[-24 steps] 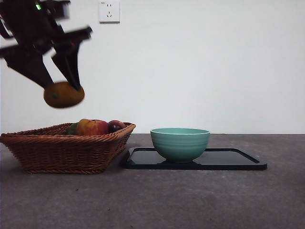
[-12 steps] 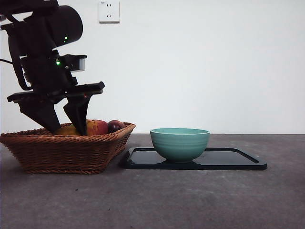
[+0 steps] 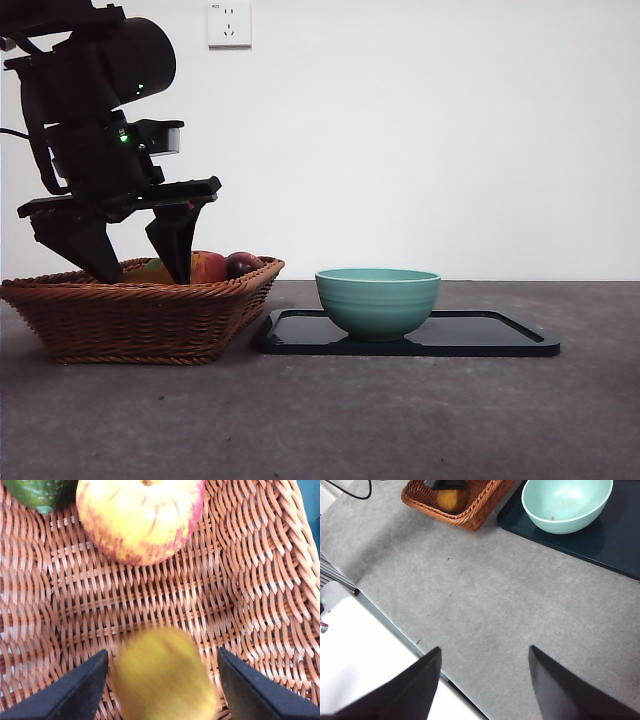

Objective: Pick up the wifruite, put it on the bowl, pick up the plate, put it on desk

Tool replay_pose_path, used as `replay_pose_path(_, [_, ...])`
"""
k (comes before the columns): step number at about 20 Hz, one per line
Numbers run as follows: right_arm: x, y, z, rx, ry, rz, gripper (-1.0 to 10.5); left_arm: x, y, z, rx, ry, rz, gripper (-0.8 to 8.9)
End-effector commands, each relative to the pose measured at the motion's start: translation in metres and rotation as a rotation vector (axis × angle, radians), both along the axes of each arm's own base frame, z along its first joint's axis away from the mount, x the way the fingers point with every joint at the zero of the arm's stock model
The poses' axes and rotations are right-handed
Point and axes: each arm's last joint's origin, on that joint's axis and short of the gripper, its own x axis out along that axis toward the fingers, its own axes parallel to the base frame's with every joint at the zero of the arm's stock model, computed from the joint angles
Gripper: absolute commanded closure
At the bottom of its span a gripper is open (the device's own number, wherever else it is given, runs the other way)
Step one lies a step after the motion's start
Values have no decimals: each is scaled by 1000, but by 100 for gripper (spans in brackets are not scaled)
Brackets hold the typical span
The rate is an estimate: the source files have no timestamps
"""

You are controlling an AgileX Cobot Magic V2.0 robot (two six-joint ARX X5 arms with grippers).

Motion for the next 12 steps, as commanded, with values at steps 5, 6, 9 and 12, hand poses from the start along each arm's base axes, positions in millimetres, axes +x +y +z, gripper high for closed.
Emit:
replay_pose_path(5, [1, 1, 1, 5, -8, 7, 670, -3, 0, 15, -12, -46, -8, 461])
replay_pose_path(6, [1, 1, 1, 5, -8, 7, 670, -6, 2, 23, -19, -63, -9, 461])
replay_pose_path(9, [1, 1, 1, 3, -11, 4, 670, -20, 7, 47, -37, -107, -10, 461])
replay_pose_path(12, [1, 1, 1, 3, -11, 4, 670, -40, 15, 70, -57, -133, -24, 462])
